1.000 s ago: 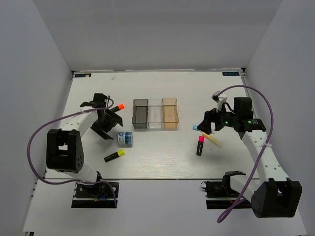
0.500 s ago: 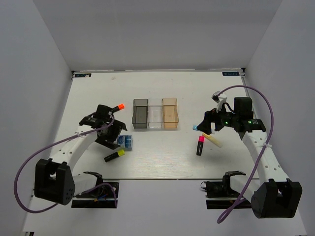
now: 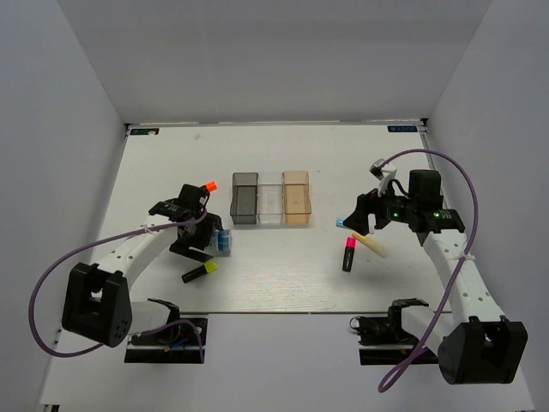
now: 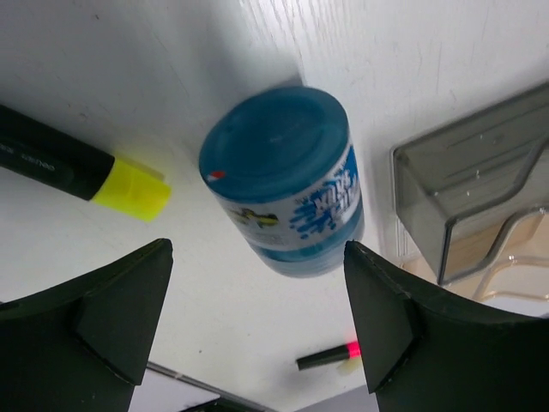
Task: Sort the stationery into containers
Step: Pick up the stationery from the center of the board.
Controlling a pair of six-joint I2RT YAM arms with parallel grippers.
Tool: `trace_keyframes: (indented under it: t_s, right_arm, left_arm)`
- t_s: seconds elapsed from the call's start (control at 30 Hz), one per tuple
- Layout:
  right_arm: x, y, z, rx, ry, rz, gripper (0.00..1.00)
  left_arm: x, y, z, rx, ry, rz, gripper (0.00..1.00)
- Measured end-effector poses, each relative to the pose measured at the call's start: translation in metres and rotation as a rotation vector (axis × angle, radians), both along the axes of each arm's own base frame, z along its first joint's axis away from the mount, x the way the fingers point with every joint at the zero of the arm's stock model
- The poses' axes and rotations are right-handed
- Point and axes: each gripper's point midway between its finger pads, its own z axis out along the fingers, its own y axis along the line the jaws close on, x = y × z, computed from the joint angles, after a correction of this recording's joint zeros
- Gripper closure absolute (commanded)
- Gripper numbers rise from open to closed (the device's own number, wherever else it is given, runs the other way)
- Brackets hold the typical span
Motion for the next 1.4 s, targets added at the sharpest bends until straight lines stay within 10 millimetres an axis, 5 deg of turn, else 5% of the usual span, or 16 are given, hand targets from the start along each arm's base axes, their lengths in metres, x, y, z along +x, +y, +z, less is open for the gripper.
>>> trace_keyframes:
  t_s: [0.4,0.9,1.1,1.23,1.3,1.4]
  right_arm:
    - [-0.001,0.0,0.002,-0.001,-0.008,0.002,0.09]
    - [-0.001,0.0,0.003,-0.001,-0.017,0.006,0.09]
    - [-0.002,0.001,0.004,0.001,-0.019,0.01,0.09]
    - [-0.002,0.001,0.005,0.001,-0.024,0.011,0.09]
    - [-0.002,0.0,0.005,0.001,-0.028,0.011,0.09]
    - [-0.003,0.0,0.007,0.001,-0.033,0.011,0.09]
  left_arm:
    - [0.019,0.013,-0.023,0.06,0.045,0.072,0.09]
    - [0.014,0.02,-0.05,0.097,0.139,0.093,0.09]
    - [0.013,0.021,-0.055,0.109,0.159,0.1,0.33]
    - [0.015,0.021,-0.056,0.113,0.157,0.096,0.7]
    - [0.015,0.022,-0.055,0.113,0.155,0.091,0.96]
    - [0.018,0.023,-0.054,0.12,0.141,0.055,1.0]
